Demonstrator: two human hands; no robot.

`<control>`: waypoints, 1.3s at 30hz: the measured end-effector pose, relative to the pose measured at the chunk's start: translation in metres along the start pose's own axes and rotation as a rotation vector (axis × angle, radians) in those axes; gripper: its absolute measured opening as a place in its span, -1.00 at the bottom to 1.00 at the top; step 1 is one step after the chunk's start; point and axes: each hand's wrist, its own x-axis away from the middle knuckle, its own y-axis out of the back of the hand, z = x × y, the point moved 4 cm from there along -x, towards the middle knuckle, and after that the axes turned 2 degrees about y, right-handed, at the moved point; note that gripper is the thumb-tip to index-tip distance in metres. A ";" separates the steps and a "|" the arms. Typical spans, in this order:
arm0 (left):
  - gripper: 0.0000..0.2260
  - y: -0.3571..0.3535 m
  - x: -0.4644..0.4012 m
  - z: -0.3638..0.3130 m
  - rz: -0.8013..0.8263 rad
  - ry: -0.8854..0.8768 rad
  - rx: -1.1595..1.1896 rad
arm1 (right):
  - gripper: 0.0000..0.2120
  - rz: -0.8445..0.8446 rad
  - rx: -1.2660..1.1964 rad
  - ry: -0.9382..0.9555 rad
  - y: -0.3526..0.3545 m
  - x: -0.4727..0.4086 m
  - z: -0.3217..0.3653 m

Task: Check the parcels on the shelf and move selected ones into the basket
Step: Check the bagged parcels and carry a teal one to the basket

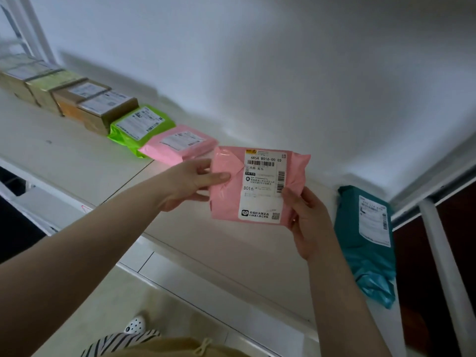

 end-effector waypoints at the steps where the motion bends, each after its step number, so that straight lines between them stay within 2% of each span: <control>1: -0.67 -0.001 0.003 0.006 0.015 0.004 0.032 | -0.83 0.005 -0.004 0.004 -0.001 0.001 0.000; 4: -0.73 -0.003 0.010 0.014 0.032 0.011 0.148 | -0.84 0.015 -0.012 0.007 -0.006 0.004 -0.002; 9: -0.83 0.003 0.009 0.010 -0.069 0.005 0.181 | -0.81 0.030 -0.075 -0.021 -0.012 0.007 -0.005; 17: -0.84 0.011 0.005 -0.003 -0.178 -0.004 0.143 | -0.57 0.069 -0.182 -0.066 -0.020 0.010 -0.009; 29: -0.81 0.016 -0.001 -0.005 -0.145 -0.010 0.128 | -0.65 0.055 -0.162 -0.059 -0.023 0.008 -0.005; 34: -0.77 0.019 -0.004 -0.004 -0.154 0.029 0.142 | -0.74 -0.005 -0.126 -0.070 -0.025 0.000 -0.005; 39: -0.75 0.023 -0.011 0.005 -0.229 0.124 0.251 | -0.55 -0.118 -0.248 -0.052 -0.033 -0.011 -0.009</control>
